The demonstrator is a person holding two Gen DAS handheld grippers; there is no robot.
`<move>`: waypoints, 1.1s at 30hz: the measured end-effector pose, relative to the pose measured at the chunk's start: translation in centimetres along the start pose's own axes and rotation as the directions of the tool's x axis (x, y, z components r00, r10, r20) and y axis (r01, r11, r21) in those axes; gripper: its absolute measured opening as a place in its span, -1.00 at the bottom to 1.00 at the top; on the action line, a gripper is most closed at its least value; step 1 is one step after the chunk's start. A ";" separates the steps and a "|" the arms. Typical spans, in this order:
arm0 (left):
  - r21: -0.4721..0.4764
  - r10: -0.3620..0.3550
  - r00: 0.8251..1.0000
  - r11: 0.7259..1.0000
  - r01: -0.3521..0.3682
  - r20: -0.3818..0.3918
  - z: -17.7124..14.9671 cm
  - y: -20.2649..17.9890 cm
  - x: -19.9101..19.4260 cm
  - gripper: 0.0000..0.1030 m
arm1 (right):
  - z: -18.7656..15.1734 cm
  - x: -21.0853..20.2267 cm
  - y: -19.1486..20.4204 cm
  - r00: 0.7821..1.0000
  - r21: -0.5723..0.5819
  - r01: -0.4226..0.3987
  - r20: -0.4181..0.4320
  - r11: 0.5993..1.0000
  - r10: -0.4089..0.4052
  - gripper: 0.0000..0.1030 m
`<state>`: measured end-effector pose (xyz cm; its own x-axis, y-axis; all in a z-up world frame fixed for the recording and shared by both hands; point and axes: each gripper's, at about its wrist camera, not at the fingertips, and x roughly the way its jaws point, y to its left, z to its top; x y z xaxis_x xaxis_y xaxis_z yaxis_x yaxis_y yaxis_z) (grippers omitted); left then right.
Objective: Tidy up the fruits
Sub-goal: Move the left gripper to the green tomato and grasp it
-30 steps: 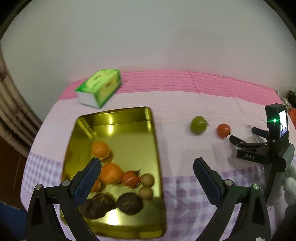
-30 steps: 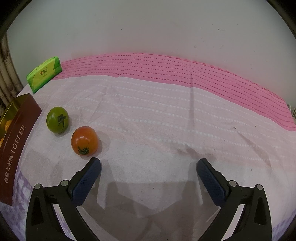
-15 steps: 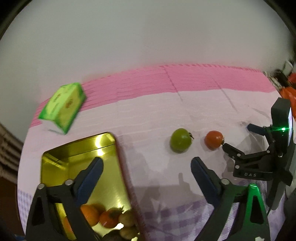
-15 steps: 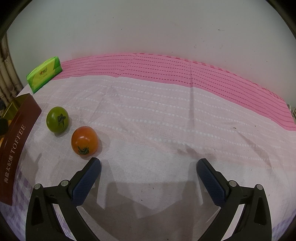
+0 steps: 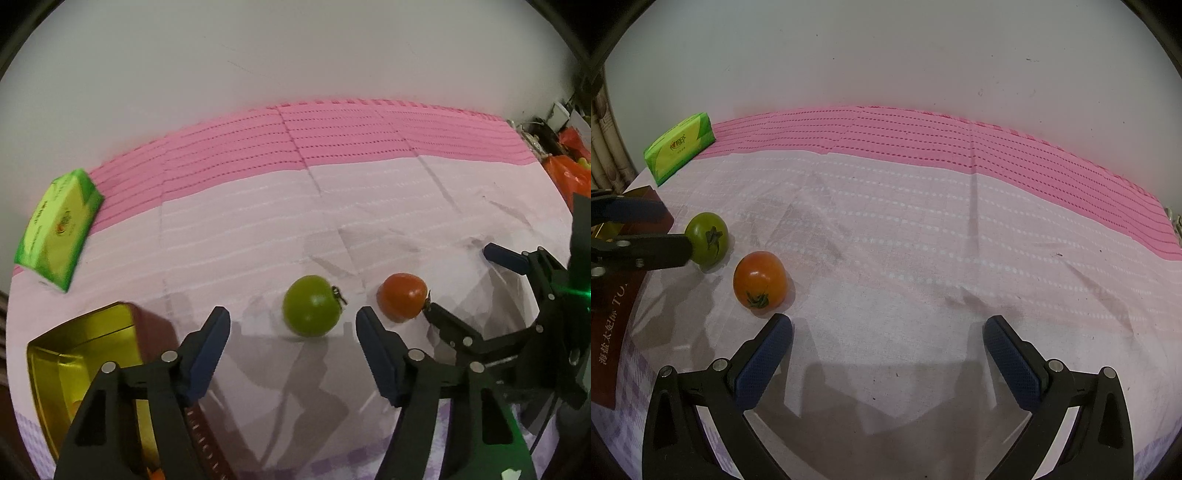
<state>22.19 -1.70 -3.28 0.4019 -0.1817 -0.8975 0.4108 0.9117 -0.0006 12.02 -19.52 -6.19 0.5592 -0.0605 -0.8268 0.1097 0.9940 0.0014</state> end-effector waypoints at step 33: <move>-0.099 -0.011 1.000 0.995 0.010 -0.011 -2.3 0.7 -3.6 -0.36 | 0.0 0.0 0.0 1.000 0.001 0.000 0.000 1.000 0.000 1.00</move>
<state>19.13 0.47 -1.09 0.3884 -0.1875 -0.9022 0.3320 0.9418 -0.0528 12.01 -19.53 -6.19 0.5589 -0.0602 -0.8270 0.1103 0.9939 0.0022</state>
